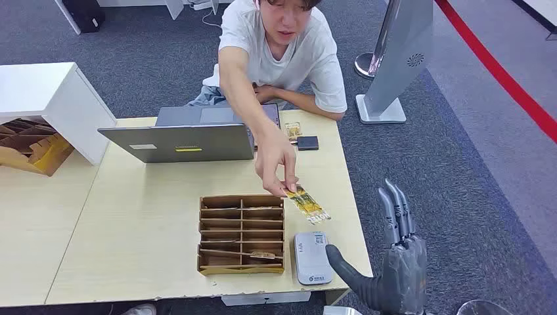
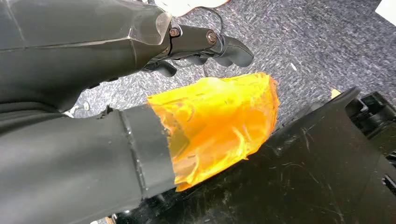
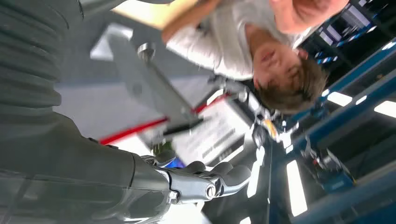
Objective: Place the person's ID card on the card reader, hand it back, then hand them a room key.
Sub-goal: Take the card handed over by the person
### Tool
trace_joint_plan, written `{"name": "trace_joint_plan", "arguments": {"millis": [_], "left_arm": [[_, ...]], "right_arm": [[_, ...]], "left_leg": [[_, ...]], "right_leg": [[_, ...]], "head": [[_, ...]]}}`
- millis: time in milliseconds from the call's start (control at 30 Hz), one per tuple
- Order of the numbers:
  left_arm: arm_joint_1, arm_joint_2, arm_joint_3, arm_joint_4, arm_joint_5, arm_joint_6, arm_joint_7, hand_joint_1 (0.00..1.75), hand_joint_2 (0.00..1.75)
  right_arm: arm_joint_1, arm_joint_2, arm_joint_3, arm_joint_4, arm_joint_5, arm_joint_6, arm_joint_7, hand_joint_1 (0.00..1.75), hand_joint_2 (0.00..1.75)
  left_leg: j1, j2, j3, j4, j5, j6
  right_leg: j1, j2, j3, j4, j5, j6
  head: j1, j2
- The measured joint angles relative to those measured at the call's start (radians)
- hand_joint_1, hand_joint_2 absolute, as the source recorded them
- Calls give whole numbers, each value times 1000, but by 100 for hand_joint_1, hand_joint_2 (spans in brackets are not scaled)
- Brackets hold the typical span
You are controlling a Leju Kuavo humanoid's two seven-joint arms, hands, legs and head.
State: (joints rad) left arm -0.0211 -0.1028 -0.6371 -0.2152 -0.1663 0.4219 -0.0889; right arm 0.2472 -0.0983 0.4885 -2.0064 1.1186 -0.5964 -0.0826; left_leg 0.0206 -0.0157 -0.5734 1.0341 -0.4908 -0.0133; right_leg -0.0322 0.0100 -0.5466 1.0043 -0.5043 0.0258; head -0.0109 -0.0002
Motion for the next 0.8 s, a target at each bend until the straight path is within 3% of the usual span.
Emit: {"name": "trace_joint_plan", "arguments": {"millis": [333,800], "left_arm": [[0,-4,1,0,-4,1,2,0,0],[-5,-4,1,0,-34,-13,13,0,0]], "right_arm": [[-34,24,-47,26,336,-28,141,0,175],[-69,24,-50,67,362,-21,207,0,175]], "left_leg": [[0,0,0,0,0,0],[0,0,0,0,0,0]], "right_leg": [[0,0,0,0,0,0],[0,0,0,0,0,0]], "head": [[0,0],[0,0]]}}
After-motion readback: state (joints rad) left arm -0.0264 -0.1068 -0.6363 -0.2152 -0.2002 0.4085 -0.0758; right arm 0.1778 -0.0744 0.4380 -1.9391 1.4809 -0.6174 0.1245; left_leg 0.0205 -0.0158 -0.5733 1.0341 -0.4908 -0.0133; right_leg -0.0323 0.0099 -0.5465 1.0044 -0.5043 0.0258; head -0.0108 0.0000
